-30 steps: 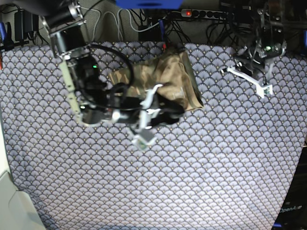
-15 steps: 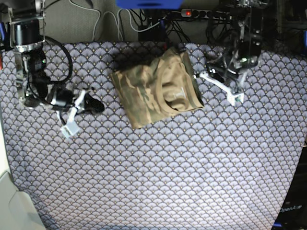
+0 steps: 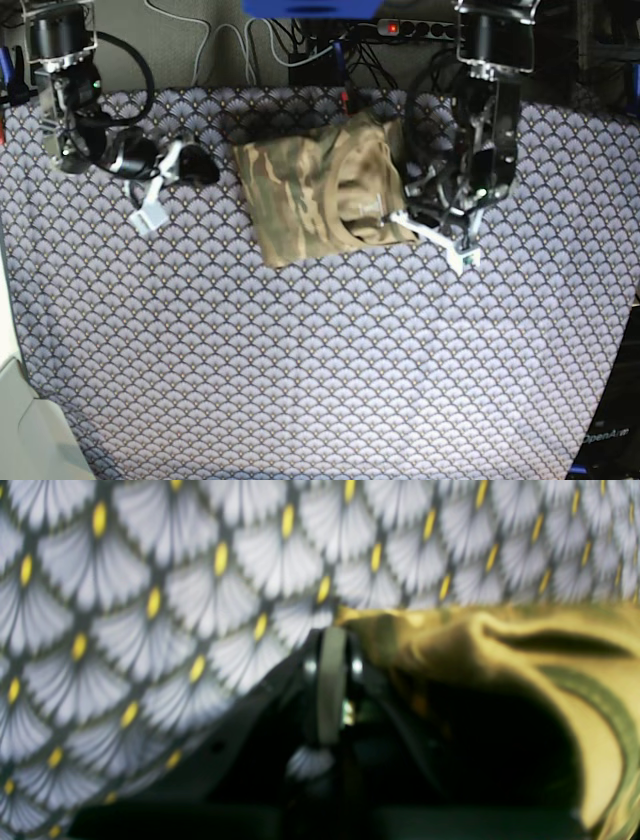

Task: Fold the T-shirt properly
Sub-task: 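Grasp the bundle's sides with both grippers and square it up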

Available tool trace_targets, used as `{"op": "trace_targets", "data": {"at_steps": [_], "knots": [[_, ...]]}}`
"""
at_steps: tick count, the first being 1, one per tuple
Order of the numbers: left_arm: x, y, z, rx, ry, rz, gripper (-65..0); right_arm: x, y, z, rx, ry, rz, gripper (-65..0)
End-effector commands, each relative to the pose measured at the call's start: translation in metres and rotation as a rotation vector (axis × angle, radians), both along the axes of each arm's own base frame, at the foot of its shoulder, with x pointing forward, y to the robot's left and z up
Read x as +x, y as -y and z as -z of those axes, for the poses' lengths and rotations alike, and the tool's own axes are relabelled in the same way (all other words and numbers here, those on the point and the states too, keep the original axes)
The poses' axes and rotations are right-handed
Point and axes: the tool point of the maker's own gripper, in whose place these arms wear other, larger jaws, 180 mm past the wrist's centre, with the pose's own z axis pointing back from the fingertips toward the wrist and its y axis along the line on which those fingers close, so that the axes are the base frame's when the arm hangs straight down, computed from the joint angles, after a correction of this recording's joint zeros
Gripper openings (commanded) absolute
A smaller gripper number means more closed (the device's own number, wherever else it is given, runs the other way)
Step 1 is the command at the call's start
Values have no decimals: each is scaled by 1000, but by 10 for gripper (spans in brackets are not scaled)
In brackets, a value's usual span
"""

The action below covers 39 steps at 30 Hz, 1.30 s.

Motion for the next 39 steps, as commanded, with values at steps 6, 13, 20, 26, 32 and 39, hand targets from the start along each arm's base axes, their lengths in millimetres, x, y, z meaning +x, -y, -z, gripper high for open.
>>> {"op": "trace_targets", "data": {"at_steps": [6, 13, 20, 26, 32, 39], "knots": [[32, 33, -14, -79, 23, 10, -645, -10, -35, -9, 98, 21, -16, -631], [90, 47, -36, -94, 137, -23, -645, -41, -96, -38, 188, 75, -144, -631], [124, -6, -86, 0, 255, -40, -645, -61, -83, -27, 142, 33, -176, -634], [62, -53, -80, 84, 143, 3, -645, -53, -40, -25, 45, 44, -155, -635], [-25, -48, -39, 57, 18, -11, -645, -3, 7, -48, -24, 156, -43, -632], [-63, -15, -8, 14, -80, -30, -645, 39, 3, -75, -28, 258, -61, -632]]}}
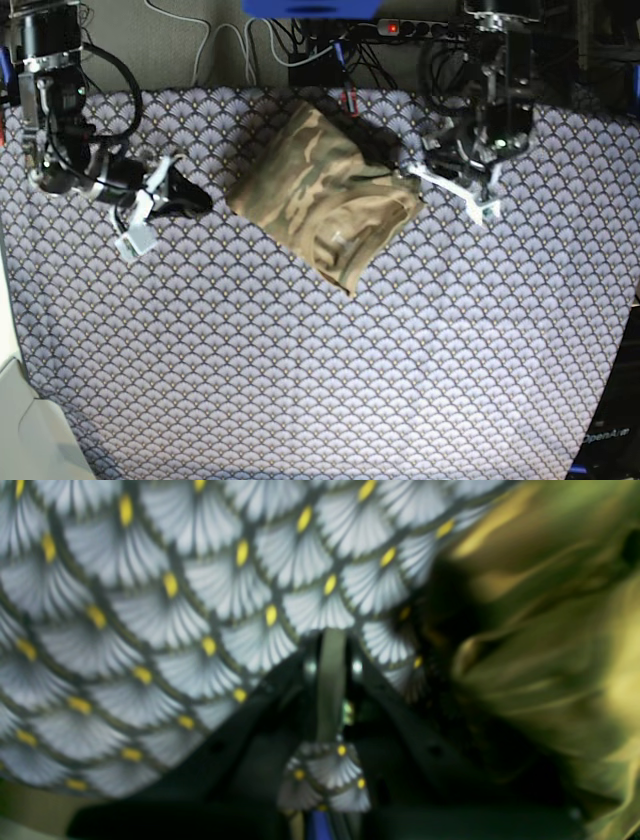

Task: Fold the T-shirt properly
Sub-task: 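Grasp the bundle's sides with both grippers and square it up, then tuck the loose edge under the bundle with the right gripper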

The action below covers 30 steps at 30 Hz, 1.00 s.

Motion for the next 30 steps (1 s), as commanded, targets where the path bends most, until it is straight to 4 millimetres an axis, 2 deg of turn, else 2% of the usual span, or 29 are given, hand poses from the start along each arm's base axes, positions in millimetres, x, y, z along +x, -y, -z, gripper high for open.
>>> {"op": "trace_targets", "data": {"at_steps": [1, 3, 7, 11, 17, 19, 22, 27, 30], "knots": [[7, 11, -5, -21, 21, 5, -645, 13, 0, -15, 17, 53, -7, -632], [8, 23, -4, -23, 23, -6, -645, 16, -3, -10, 26, 37, -7, -632], [29, 32, -4, 8, 73, -31, -645, 20, -10, 3, 38, -3, -13, -632], [44, 41, 2, 1, 68, -31, -645, 11, -23, 10, 40, -29, -54, -632], [89, 45, -15, -6, 124, -25, -645, -21, -52, 24, 65, -84, -131, -635], [108, 46, -22, -5, 157, -28, -645, -38, -69, 23, 96, -96, -159, -635], [136, 49, -27, 3, 222, -49, -645, -55, -80, 19, 119, -96, -180, -635], [153, 54, -36, -3, 253, -49, -645, -69, -79, 13, 123, -89, -180, -635], [154, 49, -49, -1, 278, -50, -645, -62, -55, 12, 96, -75, -119, -635]]}}
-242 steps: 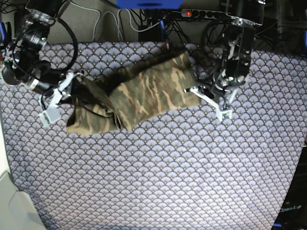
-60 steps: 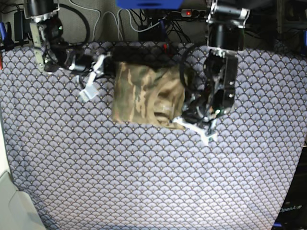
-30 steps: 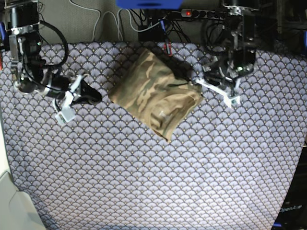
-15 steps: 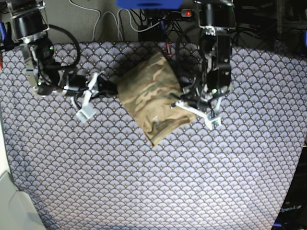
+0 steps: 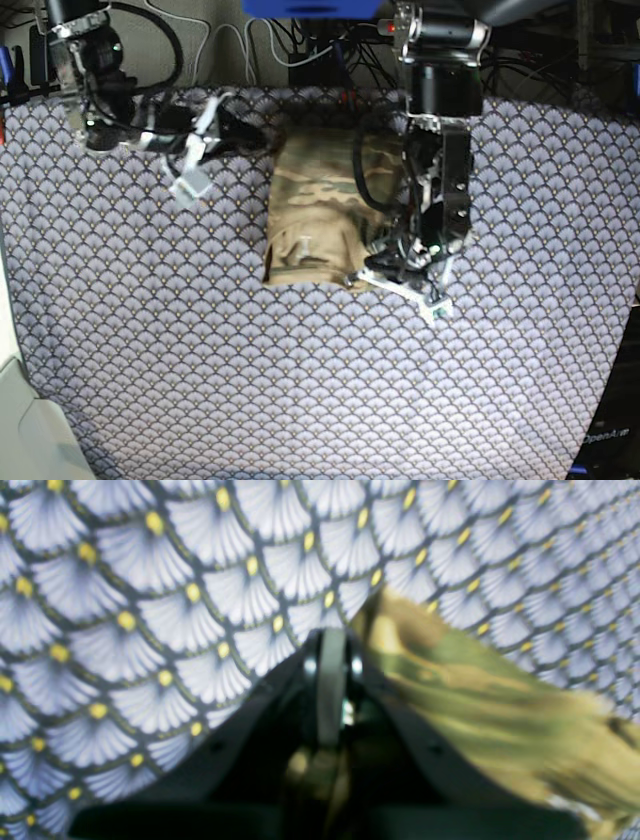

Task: Fold the T-shirt properly
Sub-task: 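Tuck the loose edge under the bundle with the right gripper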

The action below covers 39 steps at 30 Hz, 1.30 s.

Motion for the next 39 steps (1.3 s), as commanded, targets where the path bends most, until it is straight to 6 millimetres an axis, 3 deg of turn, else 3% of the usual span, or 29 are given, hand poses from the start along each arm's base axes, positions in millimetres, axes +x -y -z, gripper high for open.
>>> {"op": "trace_targets", "data": {"at_steps": [1, 3, 6, 9, 13, 17, 21, 24, 28, 31, 39], "knots": [[10, -4, -20, 1, 49, 3, -645, 12, 6, -17, 20, 61, 16, -635], [6, -18, -32, 22, 66, 2, -645, 20, 15, -29, 13, 104, 41, -635], [-4, -39, -55, 59, 105, -4, -645, 23, 12, -54, 17, 184, 29, -633], [-28, -86, -65, 108, 103, -79, -645, 25, -5, -81, 7, 264, -37, -632], [-75, -150, -45, 173, 20, -204, -645, 43, -35, -102, 23, 315, -78, -632], [-126, -188, -18, 238, -82, -267, -645, 56, -74, -123, 60, 375, -176, -632], [-165, -198, 1, 283, -147, -270, -645, 68, -102, -123, 78, 371, -264, -632], [-180, -199, 0, 302, -155, -261, -645, 83, -114, -115, 77, 339, -296, -632], [-187, -194, -15, 315, -125, -250, -645, 100, -134, -107, 128, 309, -310, -632], [-191, -194, -23, 333, -112, -244, -645, 114, -146, -86, 149, 229, -290, -632], [-196, -196, -21, 337, -125, -245, -645, 133, -165, -42, 184, 100, -226, -632]]}}
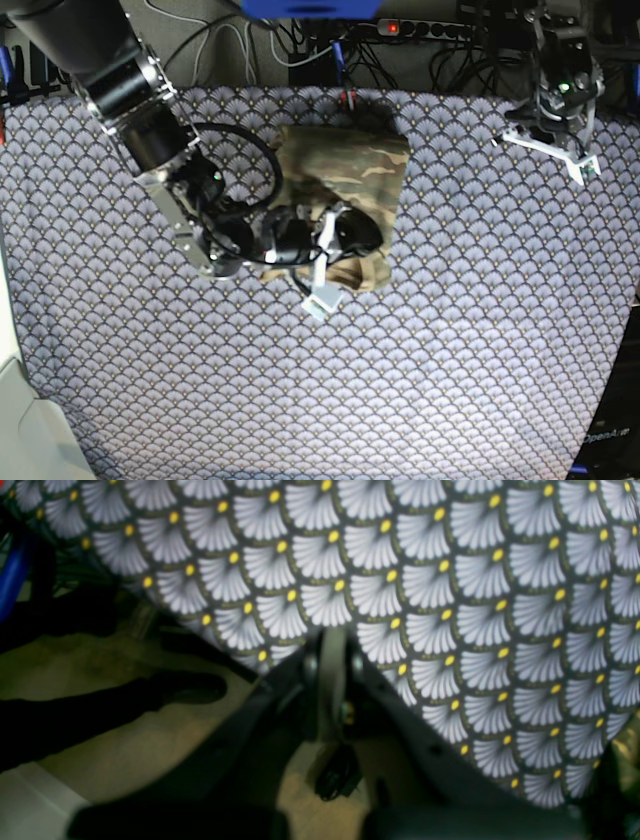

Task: Fold the T-shirt properly
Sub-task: 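Tuck the loose edge under the bundle with the right gripper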

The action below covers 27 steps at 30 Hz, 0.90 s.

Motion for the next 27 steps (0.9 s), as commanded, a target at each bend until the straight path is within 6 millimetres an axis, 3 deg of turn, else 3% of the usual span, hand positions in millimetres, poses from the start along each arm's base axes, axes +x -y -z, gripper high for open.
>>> {"op": "trace_targets", "data": {"at_steps": [1, 10, 17, 20, 27], "knots": [[3, -5, -8, 26, 24, 1, -645, 14, -11, -20, 59, 39, 6, -632], [1, -6, -7, 29, 18, 1, -645, 40, 4, 32, 9, -52, 143, -631], [4, -5, -8, 28, 25, 3, -645, 40, 10, 37, -14, -48, 138, -631], [5, -5, -9, 28, 28, 5, -645, 38, 10, 6, -13, 38, 50, -635], [13, -4, -12, 27, 48, 9, -645, -12, 9, -79, 75, 246, -73, -634]]}}
